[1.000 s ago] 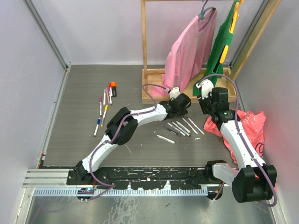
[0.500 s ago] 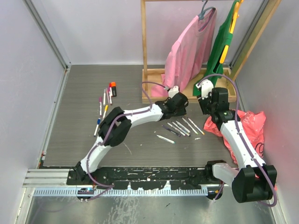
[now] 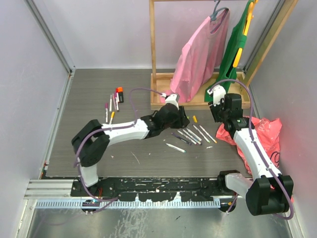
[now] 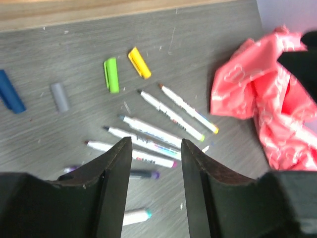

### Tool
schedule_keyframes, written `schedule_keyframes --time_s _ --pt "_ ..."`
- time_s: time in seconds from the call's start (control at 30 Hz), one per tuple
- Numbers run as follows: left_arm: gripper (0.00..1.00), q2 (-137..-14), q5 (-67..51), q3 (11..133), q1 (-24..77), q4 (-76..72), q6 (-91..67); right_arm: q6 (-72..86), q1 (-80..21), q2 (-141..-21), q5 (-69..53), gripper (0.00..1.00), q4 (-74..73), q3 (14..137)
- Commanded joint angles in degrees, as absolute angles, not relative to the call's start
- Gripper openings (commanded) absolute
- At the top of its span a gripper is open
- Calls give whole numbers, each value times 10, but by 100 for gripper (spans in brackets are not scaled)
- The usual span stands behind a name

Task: Open the pen caps
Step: Pick up the pen from the center of the board.

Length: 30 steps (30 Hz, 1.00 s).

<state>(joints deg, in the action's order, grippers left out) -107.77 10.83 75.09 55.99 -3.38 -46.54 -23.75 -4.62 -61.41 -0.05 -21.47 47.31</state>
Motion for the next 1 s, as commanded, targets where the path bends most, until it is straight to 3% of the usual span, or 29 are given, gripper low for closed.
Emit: schedule_keyframes --time_s 0.0,0.1,0.23,0.63,0.97 --pt "47 -983 15 654 543 -164 -319 -243 -44 -603 -18 41 -200 478" --pt "51 -930 -52 597 515 -152 -262 -247 -44 -605 -29 41 -207 479" --pt "54 -848 -46 530 474 -88 -204 -256 -44 -610 -53 41 -220 482" --pt "82 -651 181 412 373 81 -88 -307 -45 -650 -183 41 -305 513" --pt "82 -670 89 414 206 144 -131 -314 -45 -653 -196 42 -313 514"
